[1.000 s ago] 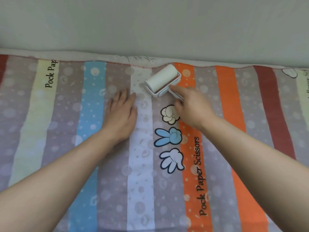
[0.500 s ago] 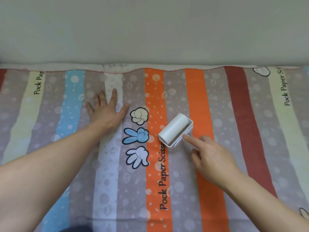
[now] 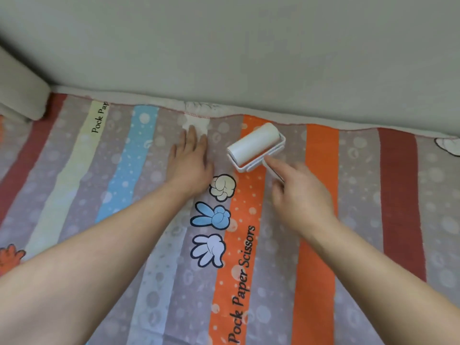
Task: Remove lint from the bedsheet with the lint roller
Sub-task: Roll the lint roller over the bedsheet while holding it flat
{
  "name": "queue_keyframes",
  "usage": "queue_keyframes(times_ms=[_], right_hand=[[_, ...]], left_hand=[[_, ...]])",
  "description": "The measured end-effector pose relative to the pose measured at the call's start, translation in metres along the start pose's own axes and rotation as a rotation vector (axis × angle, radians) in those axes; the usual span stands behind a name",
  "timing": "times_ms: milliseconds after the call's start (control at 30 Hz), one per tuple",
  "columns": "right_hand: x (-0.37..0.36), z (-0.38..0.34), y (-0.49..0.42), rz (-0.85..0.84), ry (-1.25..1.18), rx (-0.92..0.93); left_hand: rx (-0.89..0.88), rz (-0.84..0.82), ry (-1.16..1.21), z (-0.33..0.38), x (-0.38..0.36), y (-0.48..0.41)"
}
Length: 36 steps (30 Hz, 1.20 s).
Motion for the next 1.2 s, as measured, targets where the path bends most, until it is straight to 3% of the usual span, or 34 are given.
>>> queue_keyframes(times_ms=[167,467,633,1200], right_hand=[[-0.035,0.002,-0.055,-0.078,0.044,-0.037],[-0.052,0.003,-0.06,-0.094,0.099,-0.035],[-0.047,0.008,-0.039,-0.133,0.212,-0.073],[-0.017,0.057,0.093,-0.172,0.233,-0.143]], left_hand=[[-0.032,0.012,0.145,0.009,-0.028,-0.012],[-0.08,0.032,0.217,0.002,-0.043,-0.018],[-0.073,0.03,0.186,0.003,-0.043,-0.018],[-0.002,-0.004,0.059,0.009,-0.033,-0.013]])
Point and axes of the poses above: each hand's wrist, its own y-axis away from the middle knuckle, its own x-axis out of the back of the hand, z = x × y, the point moved 9 cm from there along -y, towards the middle knuckle, and after that the axes turned 11 degrees about x, right-handed, at the moved point
